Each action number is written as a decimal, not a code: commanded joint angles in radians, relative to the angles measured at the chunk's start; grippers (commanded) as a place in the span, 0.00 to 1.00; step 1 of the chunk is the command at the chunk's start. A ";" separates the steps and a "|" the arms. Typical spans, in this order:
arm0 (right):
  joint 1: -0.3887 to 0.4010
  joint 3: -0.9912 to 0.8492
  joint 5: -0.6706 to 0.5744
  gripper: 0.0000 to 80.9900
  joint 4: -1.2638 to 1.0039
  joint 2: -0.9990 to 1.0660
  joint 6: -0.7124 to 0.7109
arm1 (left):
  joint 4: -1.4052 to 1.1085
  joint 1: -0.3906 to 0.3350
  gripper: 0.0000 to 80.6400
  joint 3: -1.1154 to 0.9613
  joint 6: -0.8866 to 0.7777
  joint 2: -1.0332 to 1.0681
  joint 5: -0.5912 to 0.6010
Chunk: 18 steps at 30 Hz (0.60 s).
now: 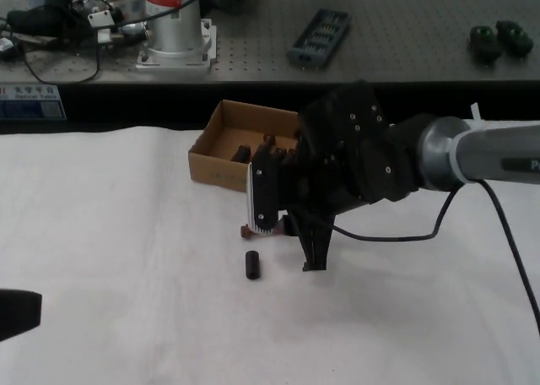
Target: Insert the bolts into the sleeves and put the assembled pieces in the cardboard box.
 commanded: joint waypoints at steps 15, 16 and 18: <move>0.004 -0.075 -0.028 0.39 -0.009 0.088 -0.006 | -0.018 -0.004 0.59 0.001 -0.002 -0.002 -0.005; 0.004 -0.091 -0.028 0.39 -0.009 0.094 -0.006 | -0.018 -0.004 0.59 0.001 -0.002 -0.002 -0.005; 0.004 -0.114 -0.033 0.39 -0.007 0.106 -0.006 | -0.018 -0.004 0.59 0.001 -0.002 -0.002 -0.005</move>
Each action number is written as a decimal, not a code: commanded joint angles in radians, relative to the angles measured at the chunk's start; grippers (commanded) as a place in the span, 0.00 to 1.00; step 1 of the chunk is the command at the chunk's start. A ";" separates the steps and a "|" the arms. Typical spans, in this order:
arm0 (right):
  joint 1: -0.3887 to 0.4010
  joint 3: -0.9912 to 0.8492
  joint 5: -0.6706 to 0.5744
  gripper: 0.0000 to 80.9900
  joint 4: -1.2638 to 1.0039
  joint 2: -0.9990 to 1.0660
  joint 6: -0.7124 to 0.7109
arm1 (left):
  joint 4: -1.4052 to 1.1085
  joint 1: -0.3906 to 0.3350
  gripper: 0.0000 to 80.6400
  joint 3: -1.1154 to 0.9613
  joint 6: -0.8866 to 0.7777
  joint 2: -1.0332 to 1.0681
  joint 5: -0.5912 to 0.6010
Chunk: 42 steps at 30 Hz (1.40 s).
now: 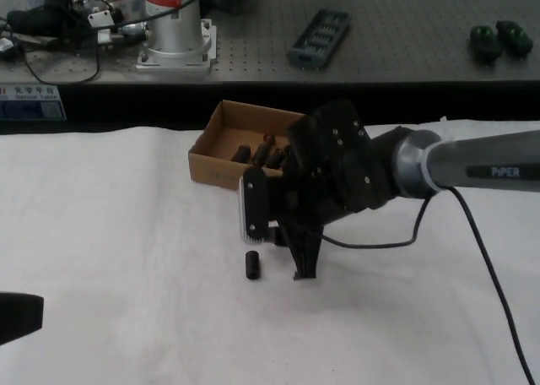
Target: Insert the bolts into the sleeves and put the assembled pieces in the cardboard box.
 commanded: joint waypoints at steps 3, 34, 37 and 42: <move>0.002 -0.044 -0.028 0.39 0.007 0.015 0.000 | -0.015 -0.004 0.59 -0.001 -0.002 -0.002 -0.005; -0.016 -0.056 -0.095 0.32 0.076 0.083 0.002 | -0.038 -0.004 0.59 -0.001 -0.002 -0.002 -0.005; -0.026 -0.056 -0.102 0.24 0.076 0.083 -0.004 | -0.038 -0.004 0.59 -0.001 -0.002 -0.002 -0.005; -0.044 -0.056 -0.102 0.22 0.076 0.083 -0.005 | -0.038 -0.004 0.59 -0.001 -0.005 -0.002 -0.005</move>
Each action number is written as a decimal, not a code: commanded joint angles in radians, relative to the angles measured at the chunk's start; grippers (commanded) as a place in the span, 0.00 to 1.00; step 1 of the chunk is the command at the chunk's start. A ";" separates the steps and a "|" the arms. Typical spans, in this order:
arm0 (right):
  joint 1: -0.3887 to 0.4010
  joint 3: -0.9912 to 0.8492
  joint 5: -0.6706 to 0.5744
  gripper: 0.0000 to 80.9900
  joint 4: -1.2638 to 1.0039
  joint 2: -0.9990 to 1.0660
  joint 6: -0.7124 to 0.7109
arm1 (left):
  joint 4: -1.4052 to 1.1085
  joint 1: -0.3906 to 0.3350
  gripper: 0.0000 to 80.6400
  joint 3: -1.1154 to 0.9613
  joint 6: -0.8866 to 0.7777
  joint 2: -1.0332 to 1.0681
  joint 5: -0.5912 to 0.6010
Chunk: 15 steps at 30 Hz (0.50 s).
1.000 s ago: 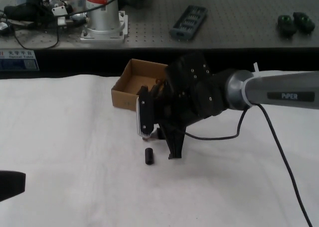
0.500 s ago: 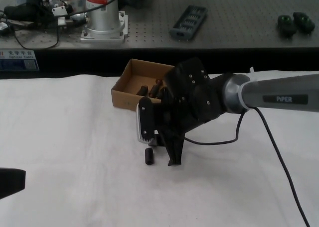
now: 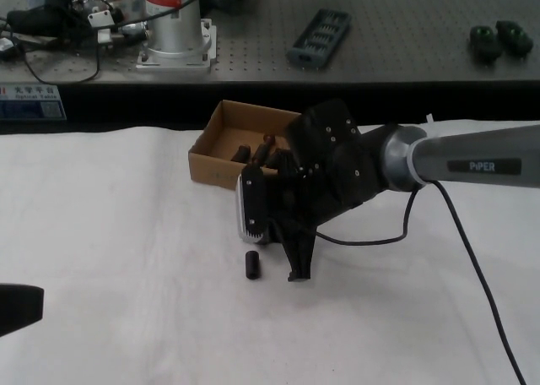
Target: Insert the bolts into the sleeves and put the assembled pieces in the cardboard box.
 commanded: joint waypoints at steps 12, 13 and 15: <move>-0.042 -0.005 -0.052 0.22 0.008 0.014 -0.026 | -0.017 -0.004 0.59 -0.001 -0.014 -0.002 -0.005; -0.042 -0.005 -0.052 0.22 0.008 0.014 -0.026 | -0.023 -0.004 0.59 -0.001 -0.019 -0.002 -0.005; -0.042 -0.005 -0.052 0.22 0.008 0.014 -0.023 | -0.035 -0.004 0.59 -0.001 -0.020 -0.002 -0.005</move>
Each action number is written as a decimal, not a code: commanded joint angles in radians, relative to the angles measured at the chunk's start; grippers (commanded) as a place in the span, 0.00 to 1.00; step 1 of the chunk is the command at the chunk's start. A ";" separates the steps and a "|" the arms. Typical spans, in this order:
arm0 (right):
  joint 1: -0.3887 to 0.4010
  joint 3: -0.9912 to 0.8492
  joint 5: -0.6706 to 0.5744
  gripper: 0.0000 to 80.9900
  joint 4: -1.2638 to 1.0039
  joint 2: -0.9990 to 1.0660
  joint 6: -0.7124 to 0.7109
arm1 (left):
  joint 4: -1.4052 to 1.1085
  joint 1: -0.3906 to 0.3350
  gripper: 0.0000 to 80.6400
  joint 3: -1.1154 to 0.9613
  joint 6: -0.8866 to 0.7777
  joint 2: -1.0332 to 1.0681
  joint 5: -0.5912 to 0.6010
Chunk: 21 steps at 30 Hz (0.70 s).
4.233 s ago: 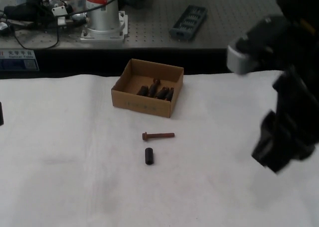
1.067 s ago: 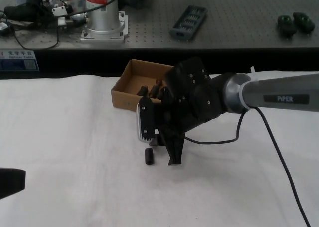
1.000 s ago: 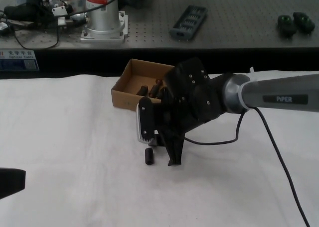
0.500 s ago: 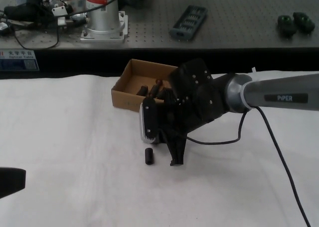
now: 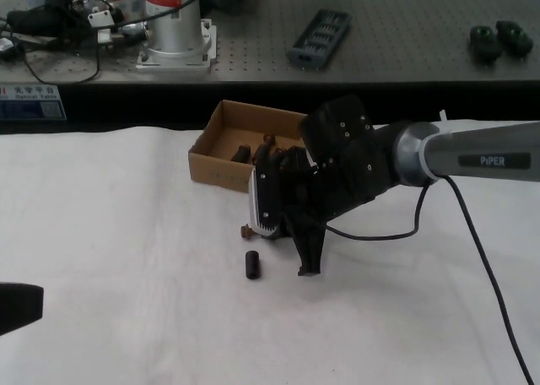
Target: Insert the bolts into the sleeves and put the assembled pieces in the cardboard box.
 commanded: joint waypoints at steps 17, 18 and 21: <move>0.002 -0.154 0.006 0.22 0.178 0.078 0.017 | -0.067 -0.004 0.59 -0.001 -0.036 -0.002 -0.005; 0.005 -0.156 0.006 0.22 0.194 0.078 0.017 | -0.067 -0.004 0.59 -0.001 -0.036 -0.002 -0.005; 0.016 -0.156 0.029 0.22 0.214 0.078 0.015 | -0.067 -0.004 0.59 -0.001 -0.036 -0.002 -0.005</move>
